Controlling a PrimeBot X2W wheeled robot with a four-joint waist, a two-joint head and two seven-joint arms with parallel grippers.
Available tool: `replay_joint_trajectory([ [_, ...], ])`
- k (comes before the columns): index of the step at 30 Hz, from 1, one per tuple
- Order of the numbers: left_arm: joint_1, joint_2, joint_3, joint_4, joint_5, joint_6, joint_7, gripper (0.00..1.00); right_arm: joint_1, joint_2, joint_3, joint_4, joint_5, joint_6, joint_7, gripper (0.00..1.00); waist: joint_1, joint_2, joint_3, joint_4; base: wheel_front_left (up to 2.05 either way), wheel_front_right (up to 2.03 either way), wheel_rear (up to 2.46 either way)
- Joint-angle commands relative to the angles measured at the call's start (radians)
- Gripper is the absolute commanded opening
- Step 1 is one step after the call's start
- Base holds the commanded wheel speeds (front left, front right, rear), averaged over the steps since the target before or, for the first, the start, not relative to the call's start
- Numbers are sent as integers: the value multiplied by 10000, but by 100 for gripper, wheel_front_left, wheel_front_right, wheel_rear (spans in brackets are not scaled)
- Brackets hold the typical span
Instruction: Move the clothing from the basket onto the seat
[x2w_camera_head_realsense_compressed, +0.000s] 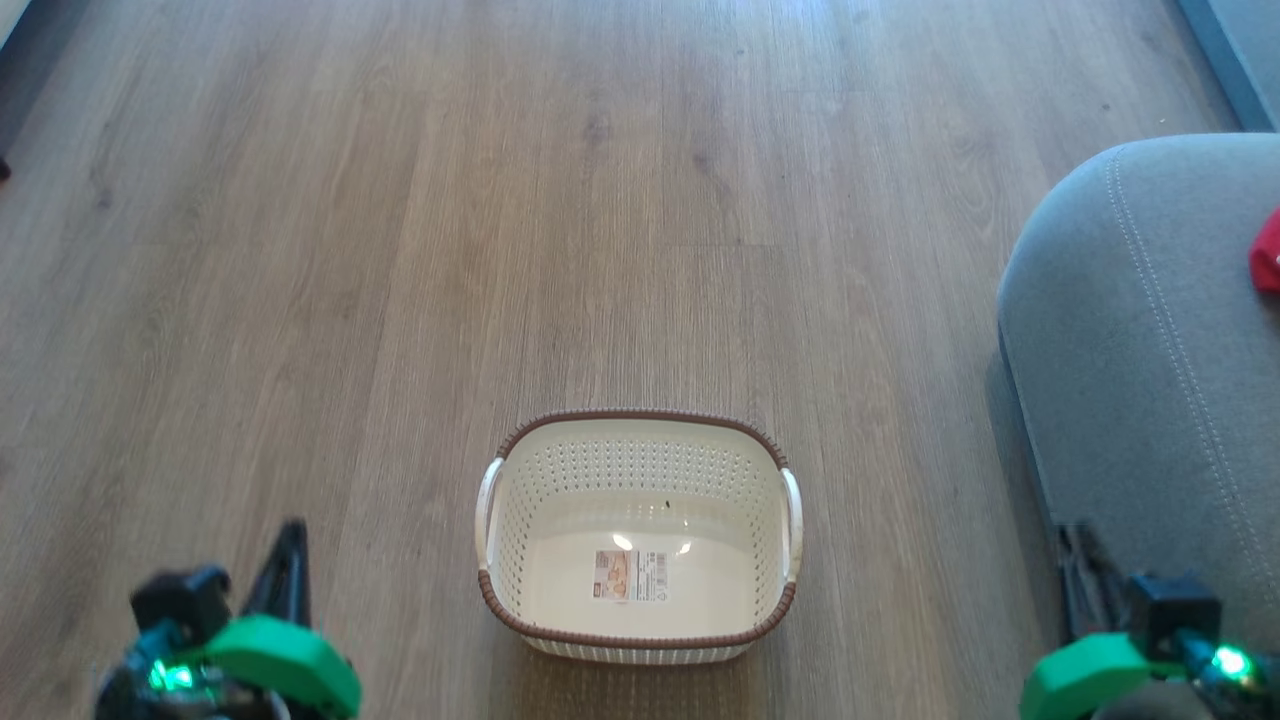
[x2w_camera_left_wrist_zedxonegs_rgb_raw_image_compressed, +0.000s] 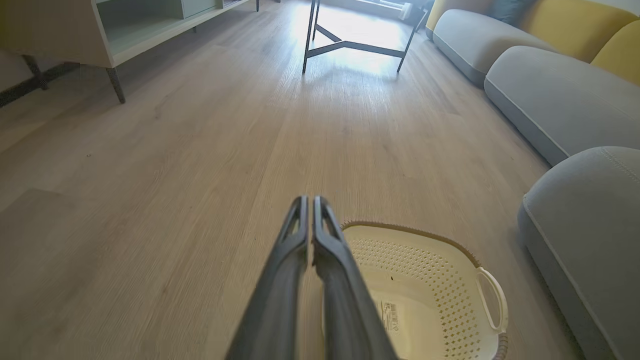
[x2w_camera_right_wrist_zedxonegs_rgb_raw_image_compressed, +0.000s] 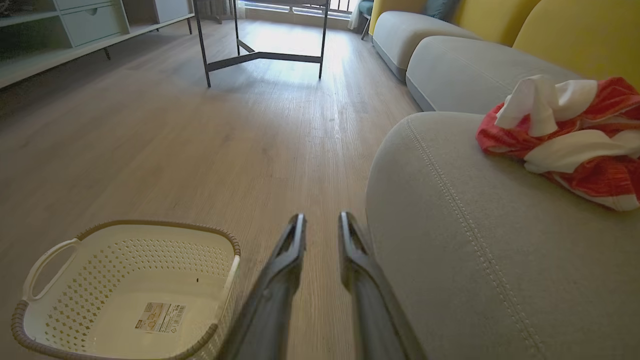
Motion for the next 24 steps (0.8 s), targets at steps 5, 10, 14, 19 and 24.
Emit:
replay_joint_trajectory([
  [5, 98, -137, 88, 138, -327, -38, 118, 0, -22, 22, -16, 225, 444, 2, 124, 0, 1, -1, -2, -14, 0, 0, 0],
  [10, 57, -204, 208, 77, -780, -90, 263, 0, -99, 39, -48, 216, 1057, 5, 268, 0, 1, -1, -3, -32, 0, 0, 0],
  [14, 26, -258, 302, 26, -1143, -132, 376, 0, -160, 53, -72, 208, 1547, 7, 380, 0, 1, -1, -4, -46, 0, 0, 0],
  [19, -14, -325, 420, -36, -1598, -184, 518, 0, -239, 70, -101, 202, 2159, 10, 522, 0, 1, -1, -6, -63, 0, 0, 0],
  [24, -56, -392, 538, -97, -2052, -236, 660, 0, -320, 87, -132, 198, 2771, 13, 664, 0, 1, -1, -7, -81, 0, 0, 0],
])
